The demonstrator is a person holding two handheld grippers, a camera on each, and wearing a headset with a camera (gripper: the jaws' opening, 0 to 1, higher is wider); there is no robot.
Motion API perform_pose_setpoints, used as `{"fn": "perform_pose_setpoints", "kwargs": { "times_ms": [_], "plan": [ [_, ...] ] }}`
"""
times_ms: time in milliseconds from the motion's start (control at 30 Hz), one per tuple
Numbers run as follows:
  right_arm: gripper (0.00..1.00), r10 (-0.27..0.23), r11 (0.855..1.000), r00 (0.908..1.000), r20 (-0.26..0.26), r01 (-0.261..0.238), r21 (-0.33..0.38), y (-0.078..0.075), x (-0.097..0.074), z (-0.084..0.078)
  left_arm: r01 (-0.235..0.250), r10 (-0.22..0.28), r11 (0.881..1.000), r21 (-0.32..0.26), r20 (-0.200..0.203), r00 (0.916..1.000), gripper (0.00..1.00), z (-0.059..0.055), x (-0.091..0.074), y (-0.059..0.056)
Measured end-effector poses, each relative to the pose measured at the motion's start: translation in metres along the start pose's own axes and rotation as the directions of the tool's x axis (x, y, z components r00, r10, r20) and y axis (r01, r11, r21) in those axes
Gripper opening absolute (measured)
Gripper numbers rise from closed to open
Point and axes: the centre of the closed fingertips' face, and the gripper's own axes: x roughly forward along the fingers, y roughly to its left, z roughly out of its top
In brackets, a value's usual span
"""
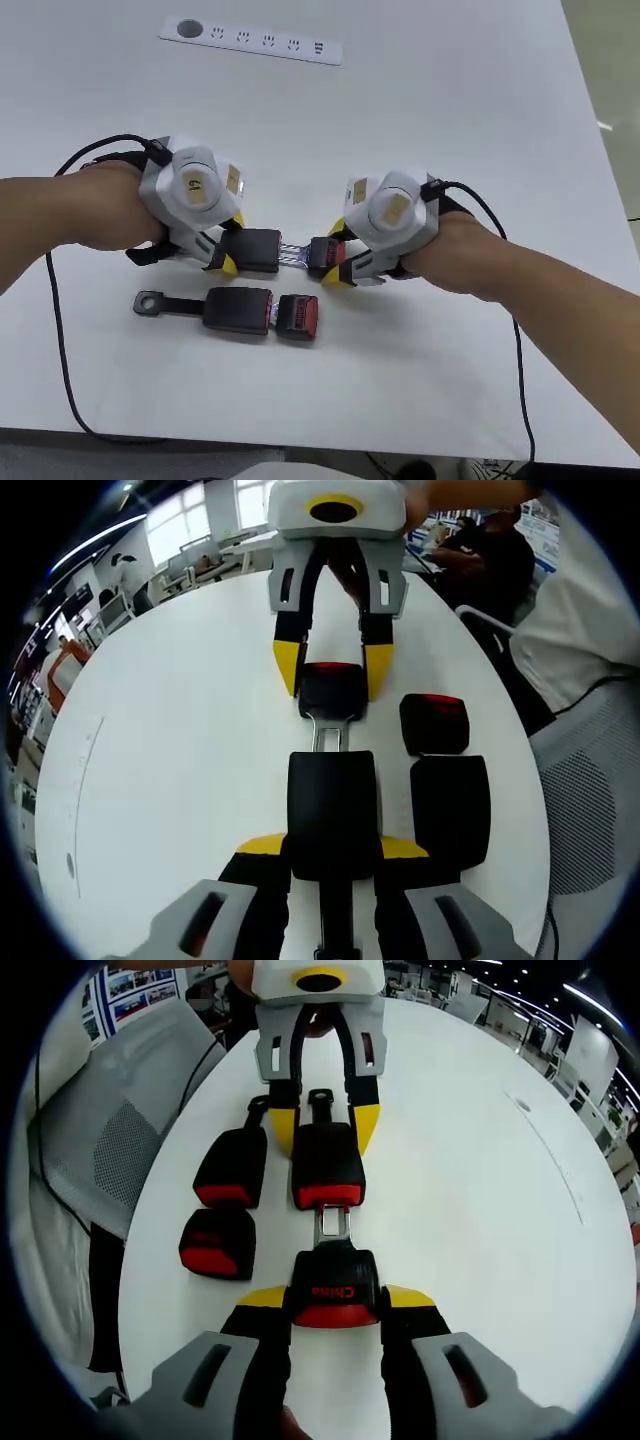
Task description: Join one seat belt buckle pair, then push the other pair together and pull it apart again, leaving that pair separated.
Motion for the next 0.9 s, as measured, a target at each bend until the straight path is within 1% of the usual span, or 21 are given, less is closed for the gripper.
{"fn": "perform_pose_setpoints", "kwargs": {
  "times_ms": [67, 233, 267, 300, 400, 500, 567, 633, 767, 900],
  "plan": [
    [0.33, 0.005, 1.000, 1.0000, -0.003, -0.005, -0.006, 0.001, 0.003, 0.001, 0.001, -0.001, 1.000, 0.002, -0.004, 1.0000, 0.33, 0.001, 0.000, 0.000],
    [0.32, 0.006, 1.000, 0.9999, 0.012, -0.006, -0.012, 0.001, 0.006, 0.008, 0.005, -0.005, 1.000, 0.007, 0.001, 1.0000, 0.33, 0.000, 0.000, 0.000],
    [0.32, 0.007, 1.000, 0.9999, 0.011, -0.007, -0.011, 0.002, 0.008, 0.010, 0.005, -0.005, 1.000, 0.007, 0.002, 1.0000, 0.33, 0.000, 0.000, 0.000],
    [0.32, 0.004, 1.000, 1.0000, 0.000, -0.004, -0.019, 0.002, 0.009, 0.008, 0.005, -0.005, 1.000, 0.009, 0.003, 1.0000, 0.33, 0.000, 0.000, 0.000],
    [0.32, 0.005, 1.000, 1.0000, 0.006, -0.005, -0.007, 0.000, 0.009, 0.007, 0.007, -0.007, 1.000, 0.012, 0.010, 0.9999, 0.32, 0.001, 0.000, 0.000],
    [0.32, 0.003, 1.000, 1.0000, 0.001, -0.003, -0.006, 0.001, 0.008, 0.009, 0.009, -0.010, 1.000, 0.013, 0.018, 0.9998, 0.32, 0.001, 0.000, 0.000],
    [0.31, 0.001, 1.000, 1.0000, 0.000, -0.001, 0.000, 0.001, 0.009, 0.011, 0.009, -0.009, 1.000, 0.015, 0.018, 0.9998, 0.32, 0.001, 0.000, 0.000],
    [0.31, 0.000, 1.000, 1.0000, -0.010, 0.000, 0.001, -0.001, 0.013, 0.010, 0.008, -0.008, 1.000, 0.017, 0.015, 0.9999, 0.32, 0.001, 0.000, 0.000],
    [0.31, 0.006, 1.000, 0.9999, -0.015, -0.006, -0.006, 0.002, 0.013, 0.013, 0.011, -0.012, 1.000, 0.022, 0.018, 0.9998, 0.32, 0.002, 0.000, 0.000],
    [0.31, 0.006, 1.000, 0.9999, -0.010, -0.006, -0.015, 0.006, 0.012, 0.024, 0.013, -0.013, 1.000, 0.023, 0.011, 0.9999, 0.31, 0.003, 0.001, -0.001]
  ]
}}
